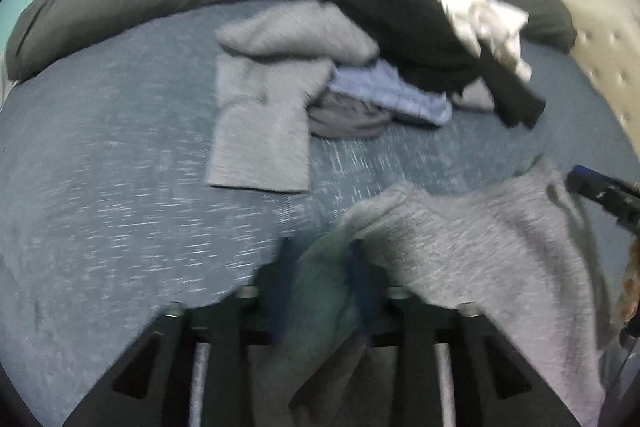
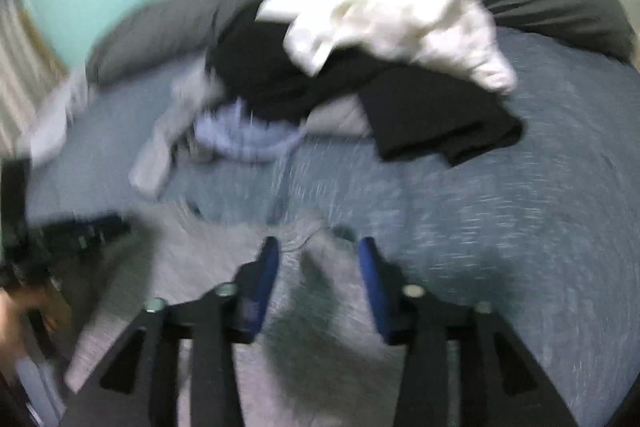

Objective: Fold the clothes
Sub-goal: 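Lower the grey sweatshirt onto the bed and open both tools to release it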

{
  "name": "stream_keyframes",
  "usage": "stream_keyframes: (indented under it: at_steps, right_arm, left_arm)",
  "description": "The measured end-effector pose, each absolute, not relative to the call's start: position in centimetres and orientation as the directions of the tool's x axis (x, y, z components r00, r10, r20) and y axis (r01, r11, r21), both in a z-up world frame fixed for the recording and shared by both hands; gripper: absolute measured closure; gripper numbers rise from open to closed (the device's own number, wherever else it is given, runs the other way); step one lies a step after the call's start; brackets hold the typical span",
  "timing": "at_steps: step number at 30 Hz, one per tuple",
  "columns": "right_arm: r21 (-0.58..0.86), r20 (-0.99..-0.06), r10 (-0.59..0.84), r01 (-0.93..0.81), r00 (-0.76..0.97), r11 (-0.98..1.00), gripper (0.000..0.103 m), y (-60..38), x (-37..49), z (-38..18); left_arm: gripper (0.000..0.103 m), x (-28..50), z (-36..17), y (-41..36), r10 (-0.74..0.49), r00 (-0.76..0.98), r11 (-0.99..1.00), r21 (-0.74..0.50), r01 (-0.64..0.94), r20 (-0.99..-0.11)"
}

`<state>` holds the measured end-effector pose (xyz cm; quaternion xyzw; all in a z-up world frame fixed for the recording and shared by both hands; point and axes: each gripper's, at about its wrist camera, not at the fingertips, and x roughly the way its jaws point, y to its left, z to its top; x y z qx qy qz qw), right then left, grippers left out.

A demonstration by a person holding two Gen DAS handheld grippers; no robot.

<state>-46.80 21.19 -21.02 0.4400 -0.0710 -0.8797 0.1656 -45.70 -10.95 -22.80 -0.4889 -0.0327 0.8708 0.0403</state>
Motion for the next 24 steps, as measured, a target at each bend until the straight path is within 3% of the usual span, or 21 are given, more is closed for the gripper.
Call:
stream_keyframes:
  at_steps: [5,17,24]
  right_arm:
    - [0.377,-0.677,-0.418,0.203,-0.605,-0.904,0.043,25.0,-41.2,-17.8]
    - [0.530,-0.641,-0.514,0.156,-0.570,-0.834,0.037,26.0,-22.0,-20.0]
    - [0.521,-0.612,-0.510,0.177,-0.604,-0.835,0.032,25.7,-16.3,-20.9]
  left_arm:
    - [0.045,-40.9,-19.4,-13.3,0.100,-0.553,-0.994,-0.109,-0.016,-0.827]
    - [0.043,-26.8,-19.7,-14.4,0.127,-0.513,-0.992,-0.113,-0.058,-0.849]
    - [0.043,-21.1,-21.6,-15.0,0.120,-0.490,-0.992,-0.122,-0.027,-0.864]
